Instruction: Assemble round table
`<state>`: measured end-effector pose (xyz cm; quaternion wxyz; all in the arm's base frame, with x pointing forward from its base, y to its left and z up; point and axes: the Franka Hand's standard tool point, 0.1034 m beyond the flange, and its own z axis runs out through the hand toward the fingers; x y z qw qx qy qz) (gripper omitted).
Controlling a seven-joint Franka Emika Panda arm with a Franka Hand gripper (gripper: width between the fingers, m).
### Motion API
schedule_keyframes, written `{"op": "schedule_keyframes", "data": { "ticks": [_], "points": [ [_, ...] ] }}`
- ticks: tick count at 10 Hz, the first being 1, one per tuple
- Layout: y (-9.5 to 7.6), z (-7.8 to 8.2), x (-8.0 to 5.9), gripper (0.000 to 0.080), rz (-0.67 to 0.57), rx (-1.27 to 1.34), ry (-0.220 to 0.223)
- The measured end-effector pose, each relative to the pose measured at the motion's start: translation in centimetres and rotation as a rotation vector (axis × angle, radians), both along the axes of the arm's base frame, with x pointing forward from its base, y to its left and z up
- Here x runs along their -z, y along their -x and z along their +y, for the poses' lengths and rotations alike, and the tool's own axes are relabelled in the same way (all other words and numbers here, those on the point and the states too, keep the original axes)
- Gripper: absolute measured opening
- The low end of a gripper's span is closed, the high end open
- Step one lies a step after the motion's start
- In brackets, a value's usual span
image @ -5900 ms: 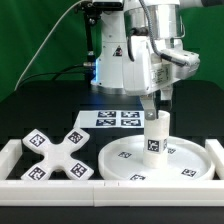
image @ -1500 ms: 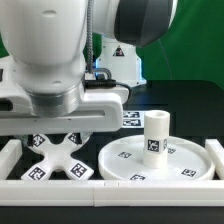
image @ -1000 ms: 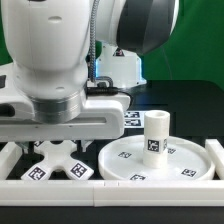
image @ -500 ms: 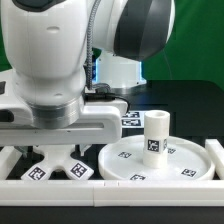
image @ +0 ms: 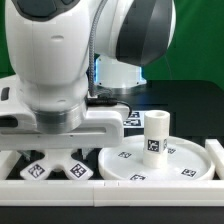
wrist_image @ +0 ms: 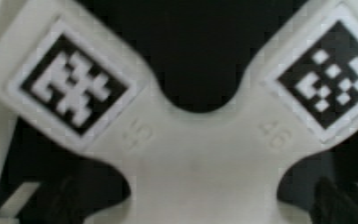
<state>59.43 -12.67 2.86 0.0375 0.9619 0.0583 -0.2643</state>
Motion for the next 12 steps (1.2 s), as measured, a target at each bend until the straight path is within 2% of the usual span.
{"op": "schedule_keyframes", "data": {
  "ticks": [6, 7, 8, 9, 11, 12],
  "points": [
    [0.7, -0.1, 0.4, 0.0649, 0.014, 0.005, -0.002],
    [0.7, -0.1, 0.4, 0.0560, 0.014, 0.006, -0.002],
    [0.7, -0.2, 0.4, 0.0560, 0.014, 0.006, -0.002],
    [0.7, -0.2, 0.4, 0.0442, 0.014, 0.006, -0.002],
    [0.8, -0.1, 0.2, 0.0442, 0.020, 0.011, -0.002],
    [0.9, 0.5, -1.2, 0.0443, 0.038, 0.031, -0.004]
  ]
}}
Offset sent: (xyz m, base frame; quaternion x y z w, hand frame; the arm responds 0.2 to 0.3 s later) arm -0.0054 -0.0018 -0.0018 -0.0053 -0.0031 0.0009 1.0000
